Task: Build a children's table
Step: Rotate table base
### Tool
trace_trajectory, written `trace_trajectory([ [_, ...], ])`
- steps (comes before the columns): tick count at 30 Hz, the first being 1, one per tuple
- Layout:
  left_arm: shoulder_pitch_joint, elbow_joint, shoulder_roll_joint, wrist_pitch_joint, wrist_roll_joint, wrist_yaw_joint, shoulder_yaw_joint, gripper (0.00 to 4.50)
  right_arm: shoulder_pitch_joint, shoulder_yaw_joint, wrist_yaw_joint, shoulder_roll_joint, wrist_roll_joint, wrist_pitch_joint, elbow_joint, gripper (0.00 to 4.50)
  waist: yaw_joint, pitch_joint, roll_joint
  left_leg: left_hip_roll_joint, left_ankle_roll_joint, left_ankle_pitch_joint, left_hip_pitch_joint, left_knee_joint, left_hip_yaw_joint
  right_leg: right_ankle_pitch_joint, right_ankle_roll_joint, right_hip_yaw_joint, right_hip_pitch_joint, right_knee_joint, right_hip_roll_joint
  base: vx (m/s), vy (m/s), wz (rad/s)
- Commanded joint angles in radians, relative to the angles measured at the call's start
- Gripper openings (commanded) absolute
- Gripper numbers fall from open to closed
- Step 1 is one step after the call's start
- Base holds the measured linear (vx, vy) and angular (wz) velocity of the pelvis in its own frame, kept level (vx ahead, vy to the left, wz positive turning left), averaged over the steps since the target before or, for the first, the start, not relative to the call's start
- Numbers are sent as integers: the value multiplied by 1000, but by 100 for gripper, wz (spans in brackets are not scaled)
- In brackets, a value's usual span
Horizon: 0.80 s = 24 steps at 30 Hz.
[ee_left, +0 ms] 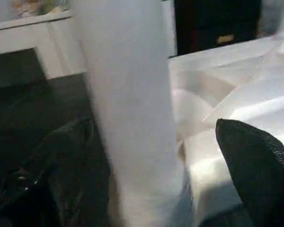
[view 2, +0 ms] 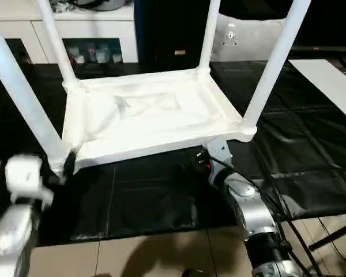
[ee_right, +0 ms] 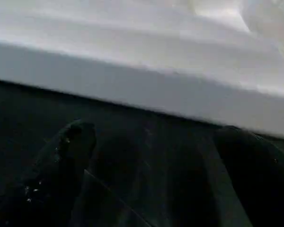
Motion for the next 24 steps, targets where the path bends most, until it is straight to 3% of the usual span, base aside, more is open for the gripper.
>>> trace_trajectory([
  [1,-35,41,23,24,-16,-36,16,449,-18,-29,-23,-9,-13,16,18,450,4,-61,10,1,66,-196,-13,-74,14,-338,-87,42,70,-70,-35,0,0,0],
  [5,-161,145,76,68,-62,-76,38,449,-56,-52,-54,-14,-15,14,77,450,5,-64,12,-2,62,-158,-11,-70,16,-277,-124,43,74,-59,-36,0,0,0],
  [10,-272,167,109,147,-203,-227,60,449,-124,-71,-78,-21,-14,-22,182,450,7,-65,18,-1,48,-166,-7,-68,19,-269,-162,45,74,-53,-41,0,0,0],
  [11,-272,167,109,147,-203,-227,60,449,-124,-71,-78,-21,-14,-22,182,450,6,-65,17,-1,46,-173,-7,-68,19,-267,-170,45,74,-52,-40,0,0,0],
  [14,-263,132,149,172,-270,-403,19,449,-164,-87,-76,-17,-14,-59,243,450,9,-66,16,0,49,-168,-5,-68,20,-267,-175,46,74,-50,-43,0,0,0],
  [16,-207,37,204,247,-346,-591,-53,449,-204,-84,-60,-16,-22,-87,299,450,8,-66,6,3,52,-160,-7,-68,22,-265,-186,48,74,-45,-45,0,0,0],
  [18,-181,-15,224,293,-383,-648,-81,449,-221,-77,-44,-13,-25,-101,324,450,8,-65,12,7,52,-159,-3,-69,23,-250,-206,50,69,-38,-45,0,0,0],
  [19,-174,-30,229,306,-392,-662,-89,449,-227,-74,-39,-11,-26,-104,331,450,8,-63,9,6,57,-165,-2,-68,26,-253,-208,51,68,-39,-42,0,0,0],
  [20,-167,-47,235,323,-404,-679,-99,449,-235,-72,-31,-10,-27,-112,345,450,10,-62,11,5,56,-166,-4,-68,26,-256,-208,51,70,-38,-41,0,0,0],
  [21,-152,-88,246,362,-429,-708,-126,449,-252,-60,-10,-2,-31,-119,362,450,10,-60,-9,5,55,-182,-7,-70,27,-305,-188,53,72,-43,-43,0,0,0],
  [22,-143,-117,251,388,-446,-728,-147,449,-264,-50,9,5,-34,-127,376,450,12,-60,-3,6,49,-189,-9,-70,24,-321,-187,53,74,-36,-47,0,0,0],
  [23,-140,-127,253,397,-452,-736,-154,449,-269,-46,15,8,-36,-131,381,450,12,-57,1,6,46,-202,-6,-71,25,-357,-174,54,70,-44,-47,0,0,0],
  [24,-135,-160,253,422,-467,-751,-177,449,-285,-32,29,17,-45,-147,402,450,9,-55,-6,6,45,-205,-8,-72,25,-368,-168,54,71,-46,-46,0,0,0],
])
